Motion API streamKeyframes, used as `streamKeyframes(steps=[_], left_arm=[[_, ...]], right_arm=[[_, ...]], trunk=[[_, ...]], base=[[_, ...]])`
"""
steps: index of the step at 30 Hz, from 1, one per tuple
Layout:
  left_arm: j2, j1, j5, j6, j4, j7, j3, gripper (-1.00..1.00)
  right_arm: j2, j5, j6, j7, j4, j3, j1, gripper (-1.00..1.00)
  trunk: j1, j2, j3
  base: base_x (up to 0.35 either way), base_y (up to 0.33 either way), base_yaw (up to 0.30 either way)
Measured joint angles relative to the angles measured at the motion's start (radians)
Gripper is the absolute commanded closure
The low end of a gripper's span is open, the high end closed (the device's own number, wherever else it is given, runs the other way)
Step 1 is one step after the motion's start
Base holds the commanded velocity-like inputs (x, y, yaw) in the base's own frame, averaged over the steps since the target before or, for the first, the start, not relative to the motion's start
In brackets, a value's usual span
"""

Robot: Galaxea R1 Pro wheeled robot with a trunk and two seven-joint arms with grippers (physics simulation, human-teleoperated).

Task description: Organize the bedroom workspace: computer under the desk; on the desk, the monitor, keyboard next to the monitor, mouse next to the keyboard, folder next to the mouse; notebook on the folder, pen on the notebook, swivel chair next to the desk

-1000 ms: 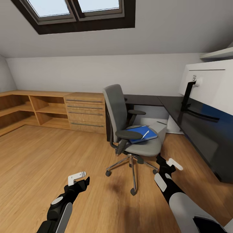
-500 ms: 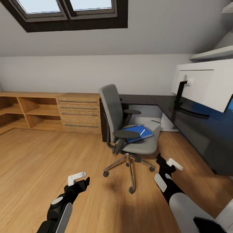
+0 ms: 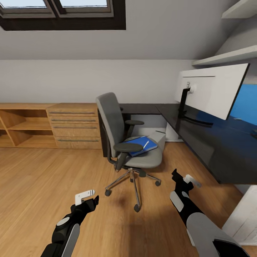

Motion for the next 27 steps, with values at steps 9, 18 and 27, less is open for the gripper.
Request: streamKeyframes(steps=[9,18,27], left_arm=[[0.000,0.000,0.001,0.001,0.005,0.003,0.001,-1.00],[0.007,0.200,-0.004,-0.152,0.045,0.001,0.024,-1.00],[0.007,0.229,-0.006,-0.318,0.149,0.000,0.020,-1.00]], right_arm=[[0.007,0.002,0.000,0.004,0.000,0.003,0.000,-1.00],[0.007,0.004,-0.001,0.092,0.005,0.002,0.000,-1.00],[0.007,0.003,0.001,0.093,0.004,0.002,0.005,-1.00]], trunk=[[0.000,0.000,-0.002],[0.000,0.000,-0.002],[0.000,0.000,-0.002]], base=[[0.000,0.000,-0.011],[0.000,0.000,0.000],[0.000,0.000,0.000]])
